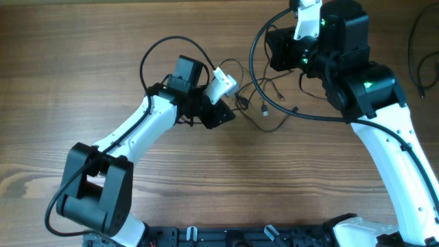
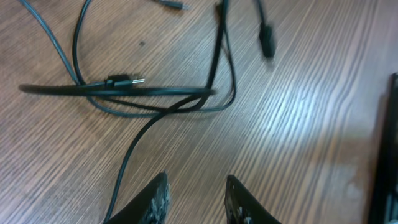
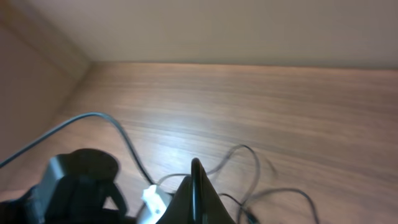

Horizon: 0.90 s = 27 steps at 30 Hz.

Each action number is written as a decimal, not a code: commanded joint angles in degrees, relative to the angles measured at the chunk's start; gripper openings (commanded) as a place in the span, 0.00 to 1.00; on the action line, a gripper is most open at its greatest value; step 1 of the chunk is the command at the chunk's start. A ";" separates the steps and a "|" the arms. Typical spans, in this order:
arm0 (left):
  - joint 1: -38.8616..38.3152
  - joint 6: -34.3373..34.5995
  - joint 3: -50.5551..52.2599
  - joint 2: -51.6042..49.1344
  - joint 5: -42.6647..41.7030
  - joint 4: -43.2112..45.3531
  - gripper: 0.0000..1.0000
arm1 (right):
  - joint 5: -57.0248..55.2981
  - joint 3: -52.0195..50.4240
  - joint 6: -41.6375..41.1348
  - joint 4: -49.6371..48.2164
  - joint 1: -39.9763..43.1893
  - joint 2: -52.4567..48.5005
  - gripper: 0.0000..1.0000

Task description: Untangle cables

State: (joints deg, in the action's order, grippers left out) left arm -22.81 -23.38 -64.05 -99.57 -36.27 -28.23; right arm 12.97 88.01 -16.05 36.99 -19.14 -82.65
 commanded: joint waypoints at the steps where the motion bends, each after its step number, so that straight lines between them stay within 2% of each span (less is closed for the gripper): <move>1: 0.20 -2.12 1.07 -0.74 1.20 1.79 0.31 | -7.78 0.66 -0.50 2.16 0.04 0.37 0.04; 7: 0.20 -1.92 1.07 -0.74 1.20 3.52 0.36 | -14.69 0.59 -0.48 9.79 0.04 -0.24 0.04; 13: 0.20 -1.73 1.07 -0.74 0.72 5.42 0.37 | -14.60 0.55 -0.63 12.81 0.04 -5.60 0.04; 15: 0.20 -1.75 1.07 -0.74 0.79 6.67 0.46 | -13.64 0.55 -0.61 12.76 0.04 -6.73 0.04; 17: 0.20 -1.77 1.07 -0.74 0.79 9.07 0.59 | -11.96 0.55 -0.52 12.79 0.04 -7.06 0.04; 19: 0.20 -1.79 1.07 -0.74 0.76 11.80 0.65 | -10.78 0.55 -0.46 12.79 0.04 -7.04 0.04; 21: 0.20 -1.95 1.07 -0.74 0.79 13.55 0.66 | -10.32 0.55 -0.46 12.83 0.04 -7.04 0.04; 27: 0.17 -1.44 1.11 -2.19 0.79 13.18 0.61 | -10.34 0.55 -0.96 10.97 0.04 -7.04 0.04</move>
State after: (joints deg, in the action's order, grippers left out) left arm -22.76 -24.60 -63.16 -99.61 -35.18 -14.94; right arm 1.50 88.01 -16.29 49.15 -19.14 -89.36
